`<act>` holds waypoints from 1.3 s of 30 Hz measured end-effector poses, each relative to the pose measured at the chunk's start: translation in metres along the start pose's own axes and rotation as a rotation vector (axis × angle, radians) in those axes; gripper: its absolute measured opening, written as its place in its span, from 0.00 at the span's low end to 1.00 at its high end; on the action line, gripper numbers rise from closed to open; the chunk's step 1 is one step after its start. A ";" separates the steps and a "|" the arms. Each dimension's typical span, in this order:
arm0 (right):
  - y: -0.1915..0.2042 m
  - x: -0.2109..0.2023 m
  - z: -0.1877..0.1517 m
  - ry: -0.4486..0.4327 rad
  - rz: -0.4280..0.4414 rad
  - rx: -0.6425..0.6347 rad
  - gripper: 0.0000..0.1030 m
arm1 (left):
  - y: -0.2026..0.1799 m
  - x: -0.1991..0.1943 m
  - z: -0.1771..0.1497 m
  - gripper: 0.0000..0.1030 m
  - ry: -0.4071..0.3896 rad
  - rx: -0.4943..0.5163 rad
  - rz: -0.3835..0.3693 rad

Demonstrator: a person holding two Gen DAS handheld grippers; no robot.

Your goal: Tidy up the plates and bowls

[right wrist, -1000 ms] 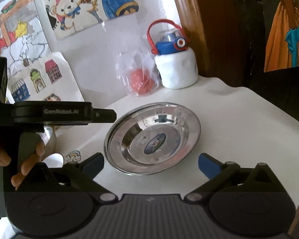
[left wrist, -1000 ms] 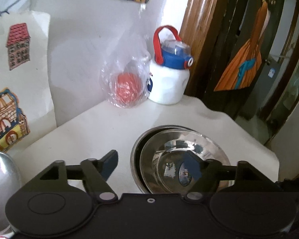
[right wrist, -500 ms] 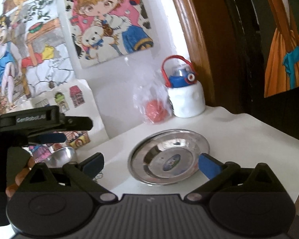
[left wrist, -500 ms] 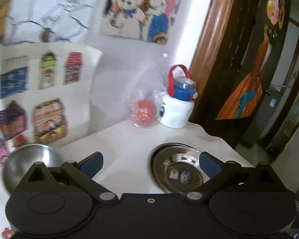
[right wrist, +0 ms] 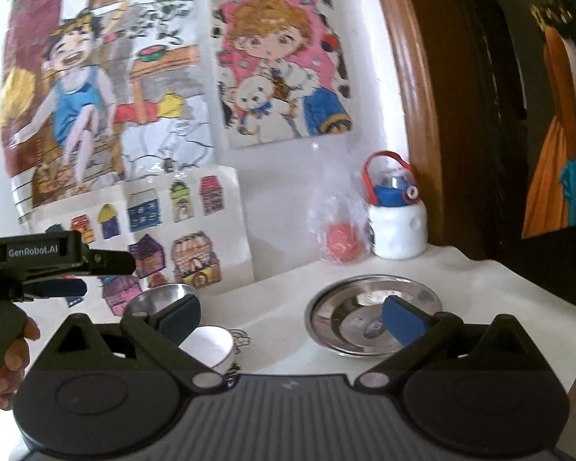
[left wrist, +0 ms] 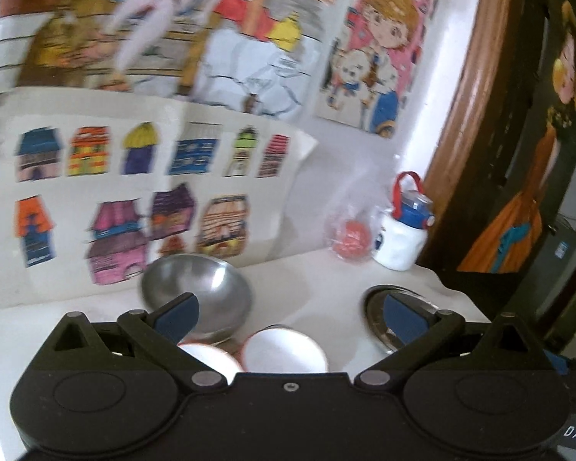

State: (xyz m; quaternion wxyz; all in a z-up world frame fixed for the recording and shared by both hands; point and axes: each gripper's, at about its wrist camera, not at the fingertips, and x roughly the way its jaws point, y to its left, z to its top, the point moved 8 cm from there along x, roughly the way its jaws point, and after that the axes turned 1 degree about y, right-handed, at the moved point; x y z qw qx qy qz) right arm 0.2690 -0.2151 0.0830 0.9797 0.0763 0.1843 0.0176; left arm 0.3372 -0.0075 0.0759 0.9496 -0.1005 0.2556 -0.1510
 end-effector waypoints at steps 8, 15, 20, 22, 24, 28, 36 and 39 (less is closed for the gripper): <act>0.044 -0.012 -0.024 0.008 0.052 -0.060 1.00 | 0.042 -0.028 -0.023 0.99 -0.019 -0.005 0.059; 0.077 -0.012 -0.055 0.036 0.091 -0.090 1.00 | 0.070 -0.033 -0.045 0.99 -0.001 0.007 0.083; 0.096 -0.005 -0.074 0.072 0.114 -0.091 1.00 | 0.089 -0.031 -0.060 0.99 0.012 0.015 0.097; 0.103 -0.002 -0.082 0.088 0.114 -0.098 1.00 | 0.095 -0.030 -0.065 0.99 0.014 0.022 0.101; 0.107 0.001 -0.088 0.100 0.113 -0.108 1.00 | 0.100 -0.029 -0.069 0.99 0.013 0.032 0.106; 0.113 0.010 -0.091 0.109 0.099 -0.129 1.00 | 0.110 -0.024 -0.073 0.99 0.022 0.045 0.112; 0.115 0.039 -0.082 0.122 0.093 -0.133 1.00 | 0.134 -0.002 -0.069 0.99 0.041 0.004 0.140; 0.117 0.051 -0.076 0.119 0.099 -0.138 1.00 | 0.140 0.007 -0.063 0.99 0.048 -0.001 0.150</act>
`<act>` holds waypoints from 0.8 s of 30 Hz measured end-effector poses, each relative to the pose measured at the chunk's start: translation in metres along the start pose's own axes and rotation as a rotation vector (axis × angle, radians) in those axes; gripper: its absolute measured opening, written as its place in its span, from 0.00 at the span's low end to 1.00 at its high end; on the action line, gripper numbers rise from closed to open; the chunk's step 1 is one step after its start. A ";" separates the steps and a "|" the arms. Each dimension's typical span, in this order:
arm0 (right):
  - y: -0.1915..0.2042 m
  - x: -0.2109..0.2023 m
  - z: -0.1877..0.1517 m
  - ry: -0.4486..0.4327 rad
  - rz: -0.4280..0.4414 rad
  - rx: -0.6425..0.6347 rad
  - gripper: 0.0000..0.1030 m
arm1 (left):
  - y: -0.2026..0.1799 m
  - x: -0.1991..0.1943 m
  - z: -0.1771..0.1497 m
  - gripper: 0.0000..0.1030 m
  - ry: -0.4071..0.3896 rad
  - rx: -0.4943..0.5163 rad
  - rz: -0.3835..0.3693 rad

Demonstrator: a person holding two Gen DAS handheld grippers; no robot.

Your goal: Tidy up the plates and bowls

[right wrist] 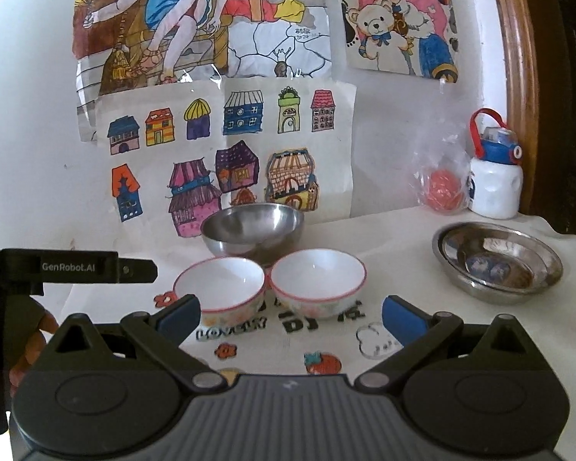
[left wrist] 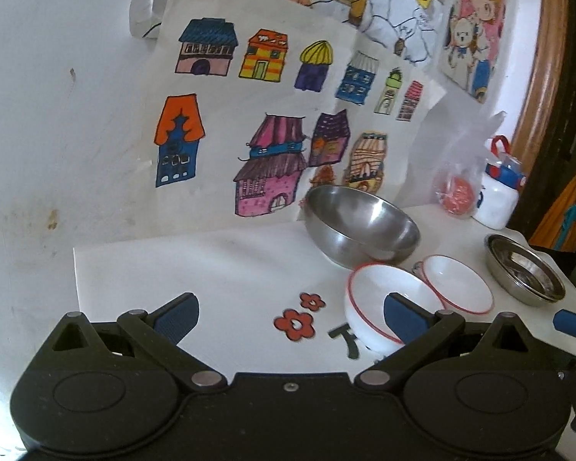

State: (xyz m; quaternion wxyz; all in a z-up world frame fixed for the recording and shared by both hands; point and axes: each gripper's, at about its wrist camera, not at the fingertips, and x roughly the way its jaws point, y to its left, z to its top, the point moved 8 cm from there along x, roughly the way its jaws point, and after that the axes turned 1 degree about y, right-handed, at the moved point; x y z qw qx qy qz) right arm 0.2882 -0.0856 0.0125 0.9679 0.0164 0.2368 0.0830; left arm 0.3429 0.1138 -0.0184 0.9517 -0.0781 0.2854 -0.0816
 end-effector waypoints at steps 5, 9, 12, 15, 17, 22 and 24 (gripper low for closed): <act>-0.002 0.020 0.014 -0.011 0.012 -0.006 1.00 | 0.004 0.014 0.011 0.99 -0.003 0.001 0.011; -0.006 0.036 0.028 -0.022 0.019 -0.012 1.00 | 0.005 0.027 0.021 0.99 -0.008 -0.015 0.016; -0.010 0.049 0.040 -0.016 0.022 -0.015 1.00 | 0.002 0.034 0.031 0.99 -0.023 -0.023 0.022; -0.013 0.058 0.052 -0.027 0.021 -0.022 1.00 | -0.001 0.040 0.039 0.99 -0.039 -0.028 0.020; -0.016 0.064 0.060 -0.029 0.014 -0.025 1.00 | -0.004 0.044 0.044 0.99 -0.046 -0.030 0.022; -0.027 0.086 0.077 -0.032 0.001 -0.017 1.00 | -0.008 0.057 0.051 0.99 -0.037 -0.039 0.035; -0.032 0.099 0.081 -0.018 -0.010 -0.010 1.00 | -0.009 0.063 0.054 0.99 -0.039 -0.047 0.037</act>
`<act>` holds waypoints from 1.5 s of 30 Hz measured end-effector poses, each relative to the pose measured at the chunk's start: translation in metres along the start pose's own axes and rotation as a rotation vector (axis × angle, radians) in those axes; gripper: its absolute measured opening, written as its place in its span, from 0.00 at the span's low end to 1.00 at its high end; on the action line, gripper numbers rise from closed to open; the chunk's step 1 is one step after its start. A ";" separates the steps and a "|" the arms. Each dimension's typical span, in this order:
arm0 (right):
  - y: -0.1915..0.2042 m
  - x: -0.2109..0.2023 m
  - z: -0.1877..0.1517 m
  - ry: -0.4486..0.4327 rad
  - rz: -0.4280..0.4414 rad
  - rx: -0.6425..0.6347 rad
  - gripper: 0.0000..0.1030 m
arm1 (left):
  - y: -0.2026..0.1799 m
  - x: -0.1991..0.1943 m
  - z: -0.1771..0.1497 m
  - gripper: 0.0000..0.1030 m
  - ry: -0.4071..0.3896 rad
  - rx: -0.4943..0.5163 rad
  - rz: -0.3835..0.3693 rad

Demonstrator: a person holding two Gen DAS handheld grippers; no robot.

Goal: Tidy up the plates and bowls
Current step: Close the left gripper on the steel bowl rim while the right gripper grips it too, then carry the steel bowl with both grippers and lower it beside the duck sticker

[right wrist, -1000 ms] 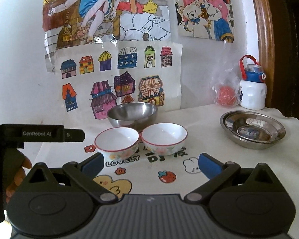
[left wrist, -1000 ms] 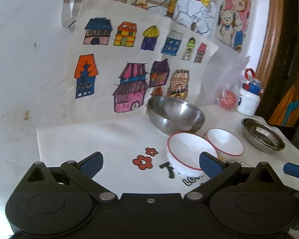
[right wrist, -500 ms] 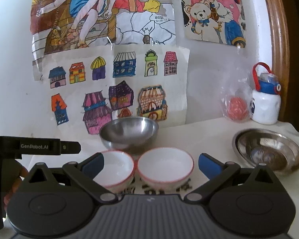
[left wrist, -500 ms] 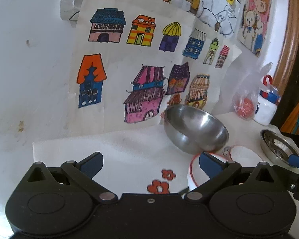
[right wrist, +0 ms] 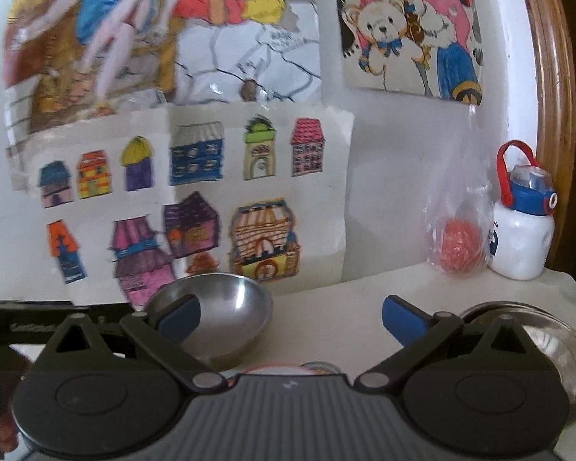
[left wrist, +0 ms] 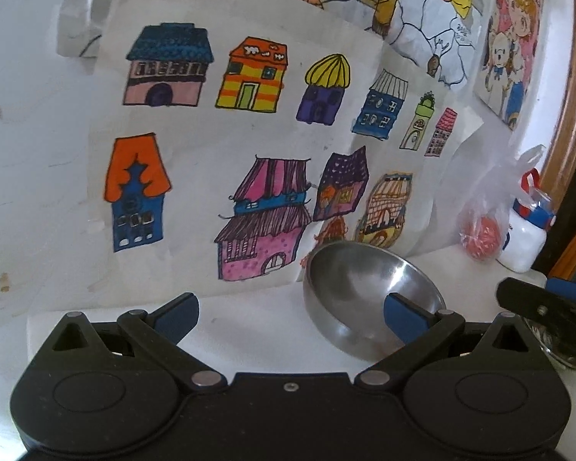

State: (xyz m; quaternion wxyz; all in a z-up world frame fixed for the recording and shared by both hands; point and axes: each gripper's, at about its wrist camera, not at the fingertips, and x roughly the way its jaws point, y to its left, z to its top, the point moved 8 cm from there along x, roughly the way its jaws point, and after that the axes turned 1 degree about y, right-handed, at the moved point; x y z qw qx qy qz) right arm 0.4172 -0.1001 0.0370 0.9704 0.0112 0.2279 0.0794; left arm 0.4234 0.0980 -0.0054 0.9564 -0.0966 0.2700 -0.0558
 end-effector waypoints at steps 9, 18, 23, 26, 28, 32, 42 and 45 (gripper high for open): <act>-0.018 0.042 -0.012 0.121 0.113 0.165 1.00 | 0.000 0.028 0.000 0.99 0.062 -0.067 0.009; -0.006 0.056 -0.022 0.169 0.168 0.161 0.85 | -0.001 0.040 -0.002 0.91 0.105 -0.134 -0.027; -0.004 0.059 -0.025 0.184 0.181 0.170 0.73 | -0.003 0.041 -0.003 0.82 0.116 -0.142 -0.043; -0.002 0.061 -0.027 0.192 0.187 0.169 0.64 | -0.005 0.042 -0.004 0.75 0.124 -0.143 -0.050; 0.000 0.062 -0.028 0.199 0.195 0.167 0.58 | -0.007 0.044 -0.005 0.68 0.134 -0.143 -0.060; 0.004 0.064 -0.029 0.200 0.233 0.184 0.43 | -0.010 0.045 -0.007 0.51 0.148 -0.137 -0.082; 0.007 0.066 -0.030 0.207 0.257 0.201 0.31 | -0.018 0.050 -0.009 0.31 0.162 -0.113 -0.110; 0.004 0.065 -0.030 0.201 0.250 0.212 0.27 | -0.018 0.050 -0.008 0.29 0.158 -0.116 -0.114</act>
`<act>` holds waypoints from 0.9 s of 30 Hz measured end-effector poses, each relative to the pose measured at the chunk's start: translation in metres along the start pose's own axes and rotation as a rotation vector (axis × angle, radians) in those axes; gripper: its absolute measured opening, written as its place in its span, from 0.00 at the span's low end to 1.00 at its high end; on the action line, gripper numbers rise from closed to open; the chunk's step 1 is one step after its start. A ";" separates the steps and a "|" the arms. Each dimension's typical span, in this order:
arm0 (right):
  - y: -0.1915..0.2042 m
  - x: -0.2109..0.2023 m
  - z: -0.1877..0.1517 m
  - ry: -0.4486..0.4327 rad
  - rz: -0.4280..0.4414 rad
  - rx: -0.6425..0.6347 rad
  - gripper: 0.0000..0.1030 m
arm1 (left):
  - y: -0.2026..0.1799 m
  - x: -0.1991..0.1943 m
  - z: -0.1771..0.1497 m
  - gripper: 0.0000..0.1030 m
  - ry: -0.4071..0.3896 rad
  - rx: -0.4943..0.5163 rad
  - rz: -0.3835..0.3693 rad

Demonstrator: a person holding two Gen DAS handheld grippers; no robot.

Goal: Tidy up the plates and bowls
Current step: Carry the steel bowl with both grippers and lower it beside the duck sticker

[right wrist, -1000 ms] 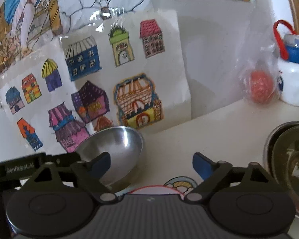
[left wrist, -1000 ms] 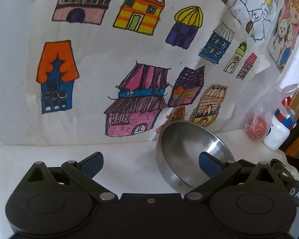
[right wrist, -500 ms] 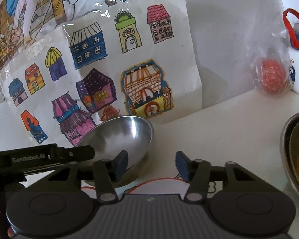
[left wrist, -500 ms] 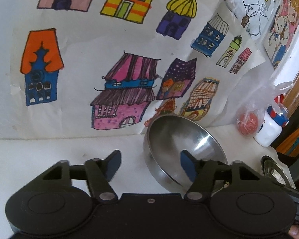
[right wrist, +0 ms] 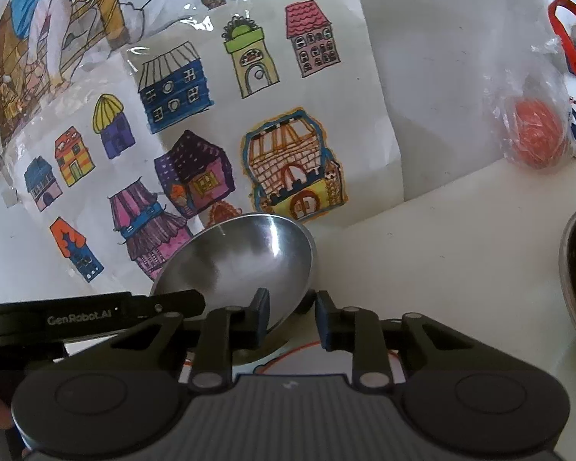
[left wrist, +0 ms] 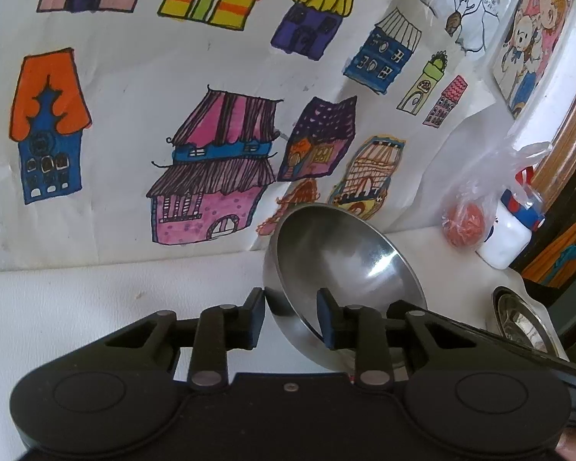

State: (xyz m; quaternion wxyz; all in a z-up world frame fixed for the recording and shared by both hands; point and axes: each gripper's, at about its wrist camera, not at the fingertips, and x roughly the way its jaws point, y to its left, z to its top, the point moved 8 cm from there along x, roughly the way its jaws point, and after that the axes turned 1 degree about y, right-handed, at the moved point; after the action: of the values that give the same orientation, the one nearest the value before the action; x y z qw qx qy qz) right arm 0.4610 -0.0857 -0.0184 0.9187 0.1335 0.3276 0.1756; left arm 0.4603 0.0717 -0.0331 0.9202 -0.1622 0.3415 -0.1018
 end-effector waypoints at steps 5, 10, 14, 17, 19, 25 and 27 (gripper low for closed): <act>0.002 -0.010 0.005 -0.041 0.010 0.007 0.26 | -0.007 -0.012 0.006 0.28 -0.045 -0.001 -0.012; 0.008 -0.037 0.016 -0.113 0.020 0.000 0.26 | -0.024 -0.033 0.014 0.28 -0.097 0.033 -0.035; 0.011 -0.064 0.016 -0.147 0.016 -0.014 0.26 | -0.039 -0.052 0.014 0.28 -0.133 0.059 -0.056; 0.012 -0.084 0.013 -0.154 0.010 -0.029 0.26 | -0.052 -0.066 0.009 0.28 -0.151 0.084 -0.073; 0.012 -0.099 0.009 -0.158 0.008 -0.038 0.26 | -0.061 -0.074 0.003 0.28 -0.150 0.094 -0.084; 0.007 -0.146 -0.004 -0.161 -0.017 -0.068 0.26 | -0.086 -0.092 -0.024 0.28 -0.123 0.108 -0.120; 0.005 -0.161 -0.012 -0.153 -0.027 -0.079 0.26 | -0.094 -0.098 -0.035 0.28 -0.109 0.107 -0.131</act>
State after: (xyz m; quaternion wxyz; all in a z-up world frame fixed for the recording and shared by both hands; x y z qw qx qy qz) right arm 0.3357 -0.1463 0.0641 0.9479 0.1058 0.2511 0.1652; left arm 0.3565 0.0063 0.0349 0.9361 -0.1400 0.2737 -0.1708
